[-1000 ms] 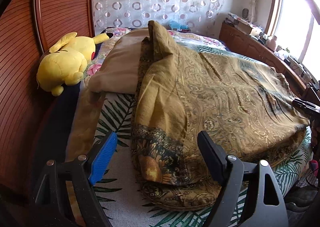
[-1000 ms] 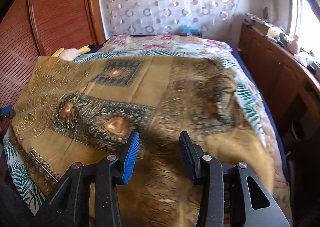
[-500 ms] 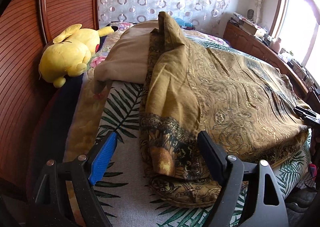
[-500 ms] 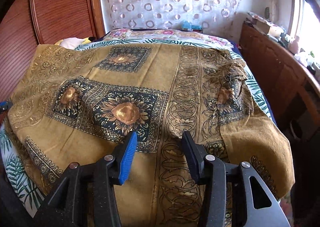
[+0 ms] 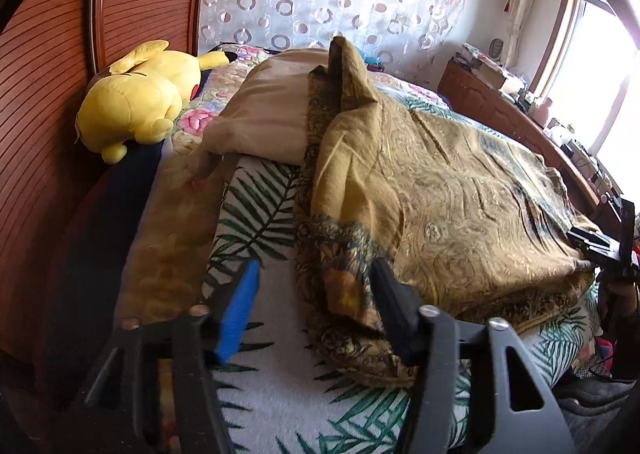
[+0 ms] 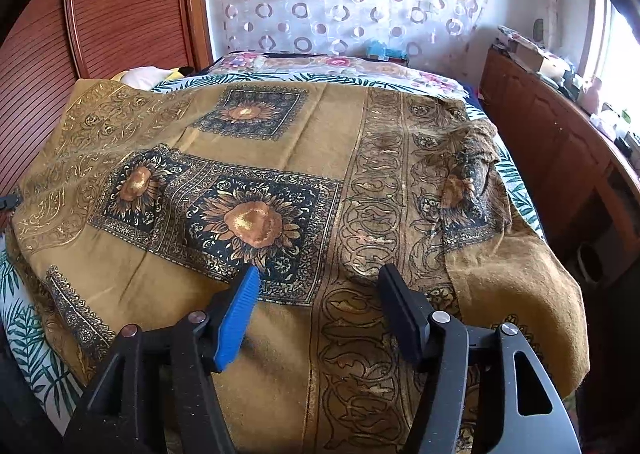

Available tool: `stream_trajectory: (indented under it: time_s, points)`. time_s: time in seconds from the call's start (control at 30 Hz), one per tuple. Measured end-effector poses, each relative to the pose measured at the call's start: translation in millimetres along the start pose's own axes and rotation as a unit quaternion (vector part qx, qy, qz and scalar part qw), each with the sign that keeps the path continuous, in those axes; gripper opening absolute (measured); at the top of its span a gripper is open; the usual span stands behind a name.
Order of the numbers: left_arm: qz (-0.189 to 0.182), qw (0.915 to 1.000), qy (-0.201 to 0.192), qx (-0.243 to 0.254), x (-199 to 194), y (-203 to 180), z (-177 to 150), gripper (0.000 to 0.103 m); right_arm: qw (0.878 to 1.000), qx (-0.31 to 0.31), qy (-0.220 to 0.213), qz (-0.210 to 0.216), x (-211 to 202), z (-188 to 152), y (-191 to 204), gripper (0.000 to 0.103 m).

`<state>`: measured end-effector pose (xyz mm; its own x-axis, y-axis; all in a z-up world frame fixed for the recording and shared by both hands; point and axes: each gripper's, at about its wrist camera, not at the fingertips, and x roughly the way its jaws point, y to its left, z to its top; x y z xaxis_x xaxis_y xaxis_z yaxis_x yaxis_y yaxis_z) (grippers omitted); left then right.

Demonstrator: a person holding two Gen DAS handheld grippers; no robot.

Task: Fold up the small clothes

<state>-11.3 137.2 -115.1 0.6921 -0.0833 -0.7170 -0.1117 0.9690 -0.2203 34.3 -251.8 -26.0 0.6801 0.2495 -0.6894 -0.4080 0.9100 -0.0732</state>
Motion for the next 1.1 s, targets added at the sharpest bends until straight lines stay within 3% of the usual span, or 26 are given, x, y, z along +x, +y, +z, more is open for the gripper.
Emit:
stream_trajectory:
  time_s: [0.3,0.63,1.1]
  points:
    - [-0.004,0.9999,0.012,0.007,9,-8,-8,0.05,1.0,0.0,0.0,0.001,-1,0,1,0.066]
    - [-0.022,0.9996,0.017,0.01,10,-14,-8,0.008,1.0,0.0,0.0,0.001,-1,0,1,0.066]
    - [-0.077,0.9926,-0.075,0.057,-24,-65,48,0.006,1.0,0.0,0.0,0.0,-2,0,1,0.066]
